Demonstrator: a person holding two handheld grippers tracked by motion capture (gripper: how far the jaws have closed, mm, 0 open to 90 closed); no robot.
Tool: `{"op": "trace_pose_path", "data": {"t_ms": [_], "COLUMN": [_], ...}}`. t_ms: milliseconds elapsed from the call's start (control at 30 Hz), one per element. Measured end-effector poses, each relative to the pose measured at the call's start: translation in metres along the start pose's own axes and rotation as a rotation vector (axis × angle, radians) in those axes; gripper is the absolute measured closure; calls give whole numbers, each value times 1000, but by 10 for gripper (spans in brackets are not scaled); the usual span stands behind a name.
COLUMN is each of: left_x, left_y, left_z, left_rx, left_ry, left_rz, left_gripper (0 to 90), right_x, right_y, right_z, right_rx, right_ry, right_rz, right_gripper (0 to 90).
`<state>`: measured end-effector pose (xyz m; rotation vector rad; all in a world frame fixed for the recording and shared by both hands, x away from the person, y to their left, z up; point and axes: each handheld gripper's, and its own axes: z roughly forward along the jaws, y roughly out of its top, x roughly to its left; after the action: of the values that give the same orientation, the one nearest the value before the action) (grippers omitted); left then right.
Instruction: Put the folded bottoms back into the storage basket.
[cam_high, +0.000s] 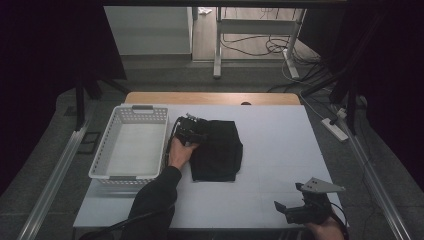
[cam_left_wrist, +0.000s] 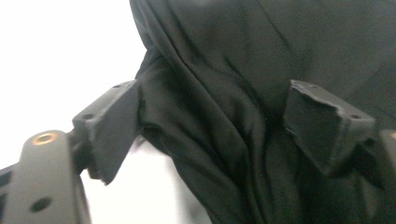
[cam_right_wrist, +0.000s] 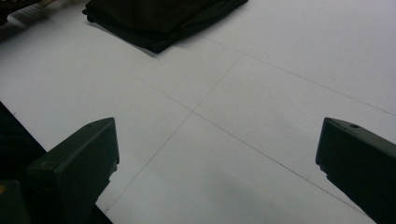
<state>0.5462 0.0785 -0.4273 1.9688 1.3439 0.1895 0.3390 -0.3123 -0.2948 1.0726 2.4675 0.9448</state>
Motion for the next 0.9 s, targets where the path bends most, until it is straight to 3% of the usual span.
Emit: {"op": "trace_pose_path", "data": {"t_ms": [400,600,900], "left_x": [-4,-6,-7], "left_y": [-5,-7,-8], "left_z": [-2,-3,-3], "left_rx": [-35,-52,-60], "left_ry": [-105,-99,-90], "left_rz": [15,36,48], "left_gripper": [671,705,707], "right_x": [1,3,6], "right_y": [1,4,11], "right_z": [0,1,5], "right_rx": [-13,-51,-74], "right_ry": [32,76,97], "right_rz": [-10,-18,-37], "right_gripper": [0,0,0]}}
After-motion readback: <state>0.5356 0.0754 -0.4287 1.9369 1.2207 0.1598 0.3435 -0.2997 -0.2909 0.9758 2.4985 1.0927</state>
